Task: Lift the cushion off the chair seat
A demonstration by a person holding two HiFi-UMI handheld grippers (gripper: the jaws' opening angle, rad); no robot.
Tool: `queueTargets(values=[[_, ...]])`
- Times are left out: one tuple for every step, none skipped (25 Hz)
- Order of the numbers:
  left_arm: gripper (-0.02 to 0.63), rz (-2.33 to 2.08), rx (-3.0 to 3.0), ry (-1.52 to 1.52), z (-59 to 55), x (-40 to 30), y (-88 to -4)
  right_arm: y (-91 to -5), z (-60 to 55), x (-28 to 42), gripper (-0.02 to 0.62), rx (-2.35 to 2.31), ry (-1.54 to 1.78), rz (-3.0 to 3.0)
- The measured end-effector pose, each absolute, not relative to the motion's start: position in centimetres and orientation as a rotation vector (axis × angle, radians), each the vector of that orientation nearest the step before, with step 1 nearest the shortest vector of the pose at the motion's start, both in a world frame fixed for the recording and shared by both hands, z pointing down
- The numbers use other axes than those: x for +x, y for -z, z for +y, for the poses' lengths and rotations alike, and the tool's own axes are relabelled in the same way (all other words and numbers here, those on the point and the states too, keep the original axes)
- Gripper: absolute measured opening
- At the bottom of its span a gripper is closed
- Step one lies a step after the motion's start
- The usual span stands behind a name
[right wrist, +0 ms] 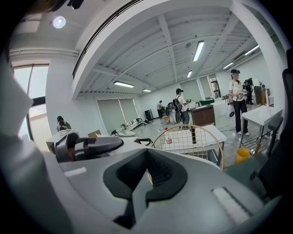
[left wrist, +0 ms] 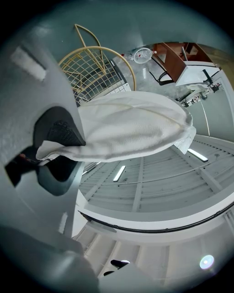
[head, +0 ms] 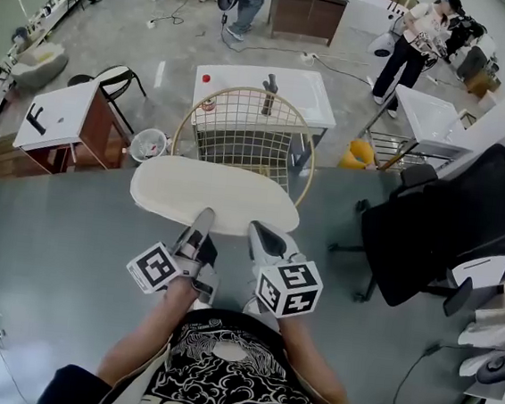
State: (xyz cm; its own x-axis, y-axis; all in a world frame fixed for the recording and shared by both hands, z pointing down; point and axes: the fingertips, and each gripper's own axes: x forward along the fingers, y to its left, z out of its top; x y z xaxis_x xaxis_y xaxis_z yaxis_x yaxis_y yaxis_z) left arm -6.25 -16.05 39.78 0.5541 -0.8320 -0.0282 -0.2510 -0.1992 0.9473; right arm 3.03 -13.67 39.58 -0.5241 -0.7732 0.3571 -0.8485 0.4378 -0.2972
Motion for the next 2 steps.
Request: queueTargets(values=[[0.041,-0.908,1.736,0.687,-16.00,-6.27,-39.79,-39.57,-13.60,3.05,0.000,1.432,-0.668,-2.517],[0.041,-0.911,1.738,0.685,-15.94,-6.28,-39.80,-39.57,-13.53,3.06,0.000,1.431,-0.668,-2.517]])
